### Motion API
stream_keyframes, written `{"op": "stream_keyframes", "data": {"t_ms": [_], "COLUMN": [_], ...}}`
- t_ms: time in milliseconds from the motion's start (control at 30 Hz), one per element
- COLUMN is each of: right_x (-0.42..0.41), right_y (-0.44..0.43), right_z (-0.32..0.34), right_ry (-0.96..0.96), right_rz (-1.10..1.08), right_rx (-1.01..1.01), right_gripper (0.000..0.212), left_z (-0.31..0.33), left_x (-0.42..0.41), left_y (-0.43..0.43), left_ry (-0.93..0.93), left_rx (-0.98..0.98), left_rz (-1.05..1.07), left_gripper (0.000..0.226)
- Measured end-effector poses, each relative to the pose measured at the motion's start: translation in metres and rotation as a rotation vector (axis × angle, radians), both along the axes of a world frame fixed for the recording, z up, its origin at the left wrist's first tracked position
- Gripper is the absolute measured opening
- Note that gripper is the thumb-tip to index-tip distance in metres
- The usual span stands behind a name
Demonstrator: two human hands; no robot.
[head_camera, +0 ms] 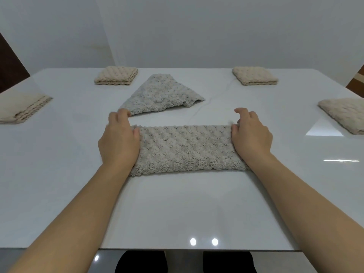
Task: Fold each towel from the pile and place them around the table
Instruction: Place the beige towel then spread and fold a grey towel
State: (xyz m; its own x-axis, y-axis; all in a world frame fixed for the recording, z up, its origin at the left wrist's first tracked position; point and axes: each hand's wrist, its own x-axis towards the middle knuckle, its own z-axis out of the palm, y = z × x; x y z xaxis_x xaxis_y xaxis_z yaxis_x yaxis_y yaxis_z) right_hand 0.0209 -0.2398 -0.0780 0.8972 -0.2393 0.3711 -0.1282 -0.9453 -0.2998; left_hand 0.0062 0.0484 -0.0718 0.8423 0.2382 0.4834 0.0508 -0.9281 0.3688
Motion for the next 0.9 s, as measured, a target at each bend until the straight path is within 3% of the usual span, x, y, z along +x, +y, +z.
{"op": "stream_keyframes", "data": {"t_ms": [100,133,267,367,700,900], "right_x": [0.000,0.001,0.003,0.004,0.011,0.011], "right_y": [0.003,0.004,0.003,0.002,-0.008,-0.009], "right_z": [-0.001,-0.001,-0.003,-0.005,-0.011,-0.007], "right_ry": [0.015,0.016,-0.002,0.011,0.139,0.208], "right_rz": [-0.004,-0.007,0.009,0.023,-0.004,0.015], "right_rx": [-0.030,-0.033,-0.035,-0.071,0.027,0.037], "right_gripper": [0.040,0.040,0.037,0.037,0.036,0.039], "left_z": [0.007,0.010,0.001,-0.008,-0.011,-0.011], "left_x": [-0.003,-0.006,-0.019,-0.018,-0.018,-0.019], "left_y": [-0.009,-0.019,-0.050,-0.035,-0.007,-0.007], "left_ry": [-0.160,-0.127,0.354,0.484,0.502,0.504], "left_rx": [0.120,0.142,0.186,0.285,0.181,0.244], "left_rz": [-0.229,-0.340,-0.572,-0.537,-0.300,-0.280], "left_gripper": [0.037,0.043,0.062,0.067,0.067,0.067]}}
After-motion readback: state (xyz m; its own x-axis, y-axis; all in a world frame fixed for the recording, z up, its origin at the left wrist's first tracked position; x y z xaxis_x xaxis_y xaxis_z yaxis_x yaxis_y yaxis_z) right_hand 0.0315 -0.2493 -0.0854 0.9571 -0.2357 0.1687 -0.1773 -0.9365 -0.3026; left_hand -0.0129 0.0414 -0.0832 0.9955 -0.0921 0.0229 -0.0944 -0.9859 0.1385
